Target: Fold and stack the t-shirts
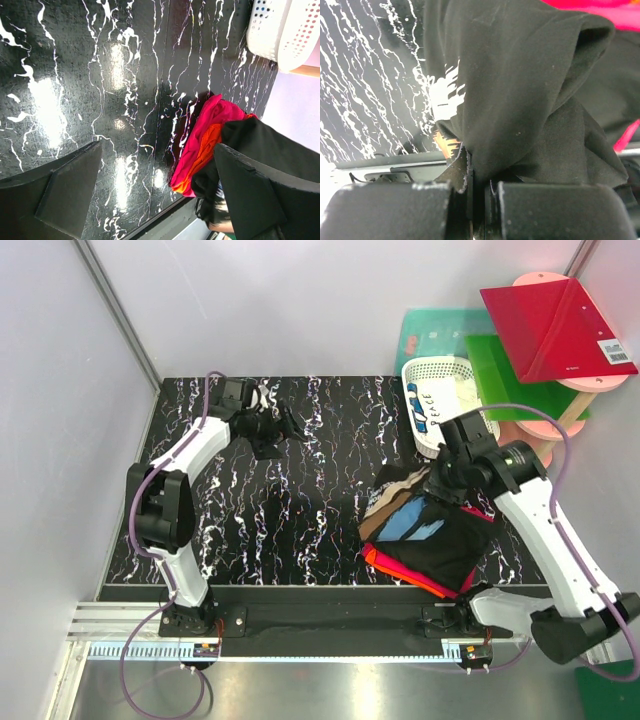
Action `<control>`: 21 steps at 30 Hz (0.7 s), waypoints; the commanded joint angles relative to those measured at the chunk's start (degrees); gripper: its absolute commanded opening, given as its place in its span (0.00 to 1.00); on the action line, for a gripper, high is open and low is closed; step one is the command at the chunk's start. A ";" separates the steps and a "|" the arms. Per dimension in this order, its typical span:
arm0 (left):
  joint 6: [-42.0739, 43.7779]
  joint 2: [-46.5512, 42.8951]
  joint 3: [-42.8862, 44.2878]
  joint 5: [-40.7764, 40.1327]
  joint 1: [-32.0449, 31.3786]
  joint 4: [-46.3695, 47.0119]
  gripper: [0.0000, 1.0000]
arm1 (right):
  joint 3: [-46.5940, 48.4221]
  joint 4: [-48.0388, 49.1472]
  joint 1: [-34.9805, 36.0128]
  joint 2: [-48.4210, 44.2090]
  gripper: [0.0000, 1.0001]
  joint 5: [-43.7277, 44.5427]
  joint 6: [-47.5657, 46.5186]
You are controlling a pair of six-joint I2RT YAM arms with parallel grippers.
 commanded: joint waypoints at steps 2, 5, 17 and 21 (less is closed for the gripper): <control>1.09 -3.70 -1.26 1.29 -0.72 2.41 0.99 | -3.41 -6.03 0.12 -6.20 0.00 4.26 6.08; 0.91 -3.79 -1.52 1.55 -0.89 2.68 0.99 | -10.18 -6.56 0.03 -8.58 0.00 4.27 8.89; 0.65 -4.67 -1.35 3.13 -2.03 2.94 0.99 | -22.32 -6.91 0.03 -7.55 0.00 14.46 16.98; 0.47 -4.75 -1.52 3.66 -3.00 2.94 0.99 | -22.59 -7.88 0.03 -5.78 0.00 18.23 19.61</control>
